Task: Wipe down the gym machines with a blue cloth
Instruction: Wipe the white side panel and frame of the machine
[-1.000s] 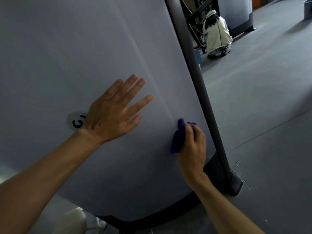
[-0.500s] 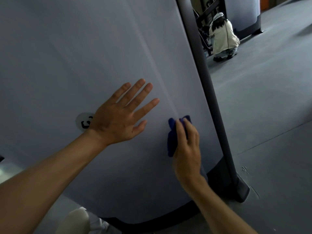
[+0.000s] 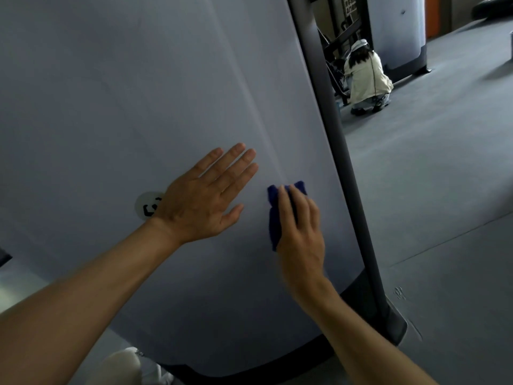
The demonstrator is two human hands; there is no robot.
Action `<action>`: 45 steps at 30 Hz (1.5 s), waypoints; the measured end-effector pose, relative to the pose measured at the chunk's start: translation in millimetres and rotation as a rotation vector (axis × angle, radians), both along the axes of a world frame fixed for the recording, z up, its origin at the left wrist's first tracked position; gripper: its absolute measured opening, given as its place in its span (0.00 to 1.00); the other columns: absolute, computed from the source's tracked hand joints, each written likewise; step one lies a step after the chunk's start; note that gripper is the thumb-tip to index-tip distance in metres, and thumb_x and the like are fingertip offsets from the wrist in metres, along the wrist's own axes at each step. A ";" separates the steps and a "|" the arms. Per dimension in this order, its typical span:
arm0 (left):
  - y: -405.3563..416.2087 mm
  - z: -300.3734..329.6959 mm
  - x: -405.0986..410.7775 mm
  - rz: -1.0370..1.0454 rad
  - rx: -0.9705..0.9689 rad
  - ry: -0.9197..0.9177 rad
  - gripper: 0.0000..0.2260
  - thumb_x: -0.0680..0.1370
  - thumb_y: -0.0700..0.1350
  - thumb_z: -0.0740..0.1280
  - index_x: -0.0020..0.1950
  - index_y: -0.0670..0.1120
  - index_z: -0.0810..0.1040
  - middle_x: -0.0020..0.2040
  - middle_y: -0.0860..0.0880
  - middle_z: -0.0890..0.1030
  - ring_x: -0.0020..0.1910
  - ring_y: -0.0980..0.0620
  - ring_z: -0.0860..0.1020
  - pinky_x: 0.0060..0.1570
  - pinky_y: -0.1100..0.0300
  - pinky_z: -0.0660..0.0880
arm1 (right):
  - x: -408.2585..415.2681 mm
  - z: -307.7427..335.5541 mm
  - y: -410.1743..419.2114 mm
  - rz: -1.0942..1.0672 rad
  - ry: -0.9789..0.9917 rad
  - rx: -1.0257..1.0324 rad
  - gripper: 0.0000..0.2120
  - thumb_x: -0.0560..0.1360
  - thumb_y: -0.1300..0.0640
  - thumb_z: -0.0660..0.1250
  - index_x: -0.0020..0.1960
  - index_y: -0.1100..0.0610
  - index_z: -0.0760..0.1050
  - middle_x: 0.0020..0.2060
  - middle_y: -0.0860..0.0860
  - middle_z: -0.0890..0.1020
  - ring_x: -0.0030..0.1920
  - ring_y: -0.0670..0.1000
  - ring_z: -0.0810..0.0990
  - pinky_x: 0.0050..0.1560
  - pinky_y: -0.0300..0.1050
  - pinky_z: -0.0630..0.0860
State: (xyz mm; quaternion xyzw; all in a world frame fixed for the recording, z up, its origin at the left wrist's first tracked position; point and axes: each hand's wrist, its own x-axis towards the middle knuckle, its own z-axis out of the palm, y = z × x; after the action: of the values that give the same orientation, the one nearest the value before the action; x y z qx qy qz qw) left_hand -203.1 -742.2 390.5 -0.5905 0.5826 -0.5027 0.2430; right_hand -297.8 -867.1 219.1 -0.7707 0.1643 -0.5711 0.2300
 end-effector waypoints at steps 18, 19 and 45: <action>6.8 -0.4 5.2 -0.026 -0.065 0.028 0.31 0.85 0.54 0.59 0.83 0.38 0.59 0.83 0.40 0.58 0.83 0.41 0.57 0.81 0.43 0.56 | 3.7 37.5 -40.1 0.111 -0.107 -0.246 0.32 0.76 0.64 0.74 0.78 0.61 0.67 0.78 0.58 0.66 0.78 0.61 0.63 0.78 0.45 0.59; 5.5 -1.2 4.8 -0.029 -0.061 0.034 0.31 0.85 0.53 0.59 0.83 0.38 0.59 0.83 0.40 0.58 0.83 0.41 0.56 0.81 0.43 0.56 | -2.4 2.6 -38.8 0.105 -0.053 -0.256 0.37 0.74 0.66 0.76 0.79 0.60 0.65 0.79 0.57 0.64 0.79 0.61 0.62 0.78 0.47 0.60; -28.1 -40.5 -6.5 0.006 -0.127 0.022 0.27 0.85 0.57 0.58 0.83 0.50 0.64 0.81 0.34 0.61 0.80 0.28 0.56 0.77 0.29 0.54 | -30.4 -12.1 -92.5 0.121 0.164 -0.435 0.25 0.71 0.55 0.78 0.63 0.56 0.72 0.63 0.57 0.77 0.63 0.64 0.72 0.52 0.61 0.82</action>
State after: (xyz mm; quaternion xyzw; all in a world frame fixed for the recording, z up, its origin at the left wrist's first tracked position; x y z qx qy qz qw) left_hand -209.6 -770.4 350.1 -0.6122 0.5504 -0.5313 0.2001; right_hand -328.2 -959.6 207.0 -0.8543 0.0090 -0.5137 0.0785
